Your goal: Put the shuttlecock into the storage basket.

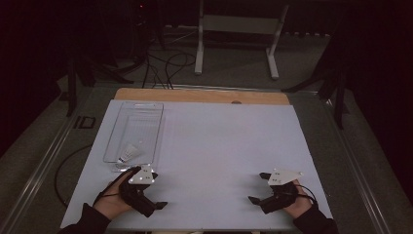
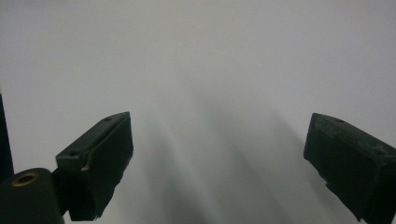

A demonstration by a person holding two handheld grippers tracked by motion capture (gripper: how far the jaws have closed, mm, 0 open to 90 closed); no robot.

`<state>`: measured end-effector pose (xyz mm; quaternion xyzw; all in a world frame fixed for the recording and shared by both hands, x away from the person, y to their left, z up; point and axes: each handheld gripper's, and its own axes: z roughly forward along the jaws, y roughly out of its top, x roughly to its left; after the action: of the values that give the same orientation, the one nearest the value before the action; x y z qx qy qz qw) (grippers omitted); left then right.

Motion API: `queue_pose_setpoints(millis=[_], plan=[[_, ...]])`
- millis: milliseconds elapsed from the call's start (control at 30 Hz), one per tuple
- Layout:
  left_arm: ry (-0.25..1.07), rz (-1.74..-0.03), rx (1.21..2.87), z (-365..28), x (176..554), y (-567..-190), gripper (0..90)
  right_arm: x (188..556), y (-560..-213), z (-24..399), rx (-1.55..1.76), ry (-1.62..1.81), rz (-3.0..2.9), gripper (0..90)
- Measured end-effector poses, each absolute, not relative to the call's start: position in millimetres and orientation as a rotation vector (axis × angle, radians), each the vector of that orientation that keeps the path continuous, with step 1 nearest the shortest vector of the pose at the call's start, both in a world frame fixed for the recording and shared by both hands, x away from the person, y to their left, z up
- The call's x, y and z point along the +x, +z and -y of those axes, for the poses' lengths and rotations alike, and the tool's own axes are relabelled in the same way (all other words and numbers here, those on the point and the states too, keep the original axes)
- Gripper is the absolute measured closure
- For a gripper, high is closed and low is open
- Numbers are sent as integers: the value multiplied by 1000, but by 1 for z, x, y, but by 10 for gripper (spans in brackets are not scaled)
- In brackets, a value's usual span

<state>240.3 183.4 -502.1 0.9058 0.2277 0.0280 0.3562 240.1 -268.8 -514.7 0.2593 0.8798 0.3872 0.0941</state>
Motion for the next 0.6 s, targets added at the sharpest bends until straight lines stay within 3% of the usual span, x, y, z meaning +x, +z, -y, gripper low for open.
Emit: queue_pose_setpoints(millis=[600], plan=[[95,-597,2261,-204,238,-506,10,240,-518,269,750,1156,-2608,82]])
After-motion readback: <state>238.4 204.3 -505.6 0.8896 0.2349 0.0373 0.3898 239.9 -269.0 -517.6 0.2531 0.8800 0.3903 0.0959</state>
